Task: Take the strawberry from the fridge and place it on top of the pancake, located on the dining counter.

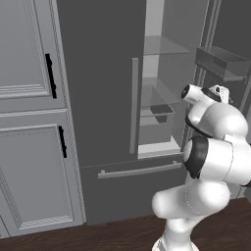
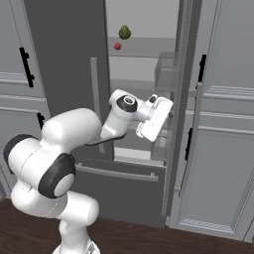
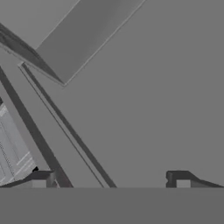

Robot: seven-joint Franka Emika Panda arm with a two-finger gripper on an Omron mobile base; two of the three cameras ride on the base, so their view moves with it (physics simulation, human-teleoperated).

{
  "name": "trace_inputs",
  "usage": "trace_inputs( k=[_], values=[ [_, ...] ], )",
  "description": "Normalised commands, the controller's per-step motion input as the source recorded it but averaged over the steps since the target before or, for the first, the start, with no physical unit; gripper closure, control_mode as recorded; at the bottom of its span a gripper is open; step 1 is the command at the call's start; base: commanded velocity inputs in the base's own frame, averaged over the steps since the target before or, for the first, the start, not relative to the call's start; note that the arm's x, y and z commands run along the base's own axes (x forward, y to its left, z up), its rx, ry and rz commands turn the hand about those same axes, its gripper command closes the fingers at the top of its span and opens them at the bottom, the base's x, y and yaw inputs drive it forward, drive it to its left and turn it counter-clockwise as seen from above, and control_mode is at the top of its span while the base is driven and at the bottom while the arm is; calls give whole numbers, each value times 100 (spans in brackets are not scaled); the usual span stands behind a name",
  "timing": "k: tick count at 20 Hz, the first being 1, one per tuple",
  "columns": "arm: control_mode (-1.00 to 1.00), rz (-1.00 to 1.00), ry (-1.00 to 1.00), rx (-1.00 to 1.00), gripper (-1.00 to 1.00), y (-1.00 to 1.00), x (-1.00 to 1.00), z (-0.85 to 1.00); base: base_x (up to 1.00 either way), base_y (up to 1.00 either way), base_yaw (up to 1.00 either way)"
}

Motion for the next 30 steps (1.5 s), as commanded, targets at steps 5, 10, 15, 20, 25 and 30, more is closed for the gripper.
trace_inputs(
  k=[5, 10, 15, 20, 25, 30],
  values=[
    [-100, 9, 0, 0, -100, 85, -4, 0, 0, 0, 0],
    [-100, 7, -11, 3, -100, 100, 7, -9, 0, 0, 0],
    [-100, -1, -37, 30, -100, 100, 30, -27, 0, 0, 0],
    [-100, -23, -72, 62, -100, 85, 9, -15, 0, 0, 0],
    [-100, -23, -75, 92, -100, 54, 1, -15, 0, 0, 0],
    [-100, -6, -56, 94, -100, 34, 29, 11, 0, 0, 0]
  ],
)
